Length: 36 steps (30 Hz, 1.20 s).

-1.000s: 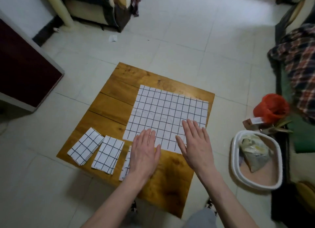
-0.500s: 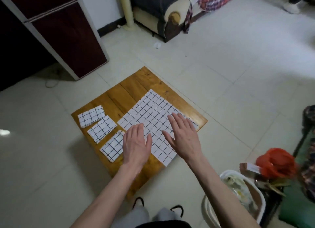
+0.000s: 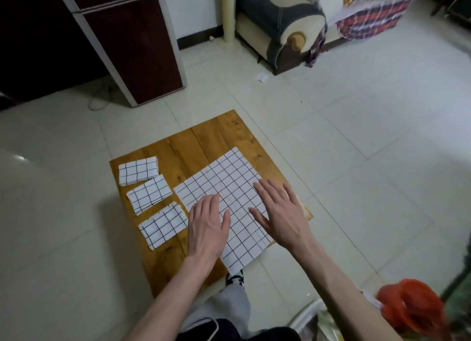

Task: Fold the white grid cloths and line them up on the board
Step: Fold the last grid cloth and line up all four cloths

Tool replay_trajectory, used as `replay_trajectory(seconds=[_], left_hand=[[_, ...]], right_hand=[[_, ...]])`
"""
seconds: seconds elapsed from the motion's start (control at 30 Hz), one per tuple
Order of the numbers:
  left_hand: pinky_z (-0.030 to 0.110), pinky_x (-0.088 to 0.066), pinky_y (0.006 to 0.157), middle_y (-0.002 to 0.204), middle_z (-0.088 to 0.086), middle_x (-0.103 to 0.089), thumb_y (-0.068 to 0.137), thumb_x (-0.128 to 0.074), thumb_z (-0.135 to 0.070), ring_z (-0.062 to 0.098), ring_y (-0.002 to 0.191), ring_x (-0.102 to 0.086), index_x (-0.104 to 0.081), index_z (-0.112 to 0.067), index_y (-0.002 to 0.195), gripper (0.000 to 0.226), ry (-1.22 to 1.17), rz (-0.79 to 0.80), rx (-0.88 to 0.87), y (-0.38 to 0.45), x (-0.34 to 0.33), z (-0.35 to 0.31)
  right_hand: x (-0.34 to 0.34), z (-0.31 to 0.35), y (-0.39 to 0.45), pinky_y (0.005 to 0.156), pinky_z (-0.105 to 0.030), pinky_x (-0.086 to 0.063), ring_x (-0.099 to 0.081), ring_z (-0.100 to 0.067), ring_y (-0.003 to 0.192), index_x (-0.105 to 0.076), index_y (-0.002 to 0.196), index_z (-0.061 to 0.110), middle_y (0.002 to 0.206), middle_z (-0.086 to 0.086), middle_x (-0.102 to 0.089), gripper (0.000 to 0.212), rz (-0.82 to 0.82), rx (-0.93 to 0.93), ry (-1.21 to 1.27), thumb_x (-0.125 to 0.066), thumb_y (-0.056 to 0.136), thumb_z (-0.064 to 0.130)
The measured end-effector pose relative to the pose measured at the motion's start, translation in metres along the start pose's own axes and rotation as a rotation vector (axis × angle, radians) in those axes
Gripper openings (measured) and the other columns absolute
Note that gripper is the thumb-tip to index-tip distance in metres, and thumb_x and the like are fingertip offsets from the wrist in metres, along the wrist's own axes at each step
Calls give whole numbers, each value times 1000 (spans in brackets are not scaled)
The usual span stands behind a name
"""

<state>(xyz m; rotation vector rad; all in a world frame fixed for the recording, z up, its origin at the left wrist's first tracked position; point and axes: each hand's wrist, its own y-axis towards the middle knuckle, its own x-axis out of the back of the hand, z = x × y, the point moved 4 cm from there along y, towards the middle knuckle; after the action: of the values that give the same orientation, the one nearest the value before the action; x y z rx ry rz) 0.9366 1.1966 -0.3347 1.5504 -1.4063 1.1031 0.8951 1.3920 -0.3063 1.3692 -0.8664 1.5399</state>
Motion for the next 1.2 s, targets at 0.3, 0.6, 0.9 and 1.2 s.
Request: replay_trajectory(seconds=[0.3,0.6,0.9,1.2], left_hand=[[41,-41,118,149,7,-55,105,-45,-41,22,143,-45,-49,-13,149,52,-29,48,122,31,-48,-4],[35,-27,120,150,8,-55,105,-45,-38,24,144,-45,-53,-11,148,51,-9,58,296,57,-103,-22],[38,-31,121,151,7,-54,104,-44,-39,23,145,-44,-52,-12,149,53,-12,35,442,75,-176,6],[43,-40,115,146,5,-57,102,-52,-33,23,138,-49,-56,-15,145,47,96,65,456,69,-285,59]], right_hand=[[-35,-34,40,131,-41,-9,-25,-20,158,-34,162,20,166,-2,-40,72,130,57,29,-28,107,66],[-88,-96,88,129,-39,-5,-18,-17,160,-26,165,21,170,1,-29,71,236,213,91,-26,108,63],[-175,-123,126,128,-48,-25,-28,-20,157,-35,162,18,166,-2,-39,65,268,444,122,-35,108,55],[-294,-128,153,125,-43,-26,-38,-19,153,-51,152,14,160,0,-48,53,217,673,259,-44,105,36]])
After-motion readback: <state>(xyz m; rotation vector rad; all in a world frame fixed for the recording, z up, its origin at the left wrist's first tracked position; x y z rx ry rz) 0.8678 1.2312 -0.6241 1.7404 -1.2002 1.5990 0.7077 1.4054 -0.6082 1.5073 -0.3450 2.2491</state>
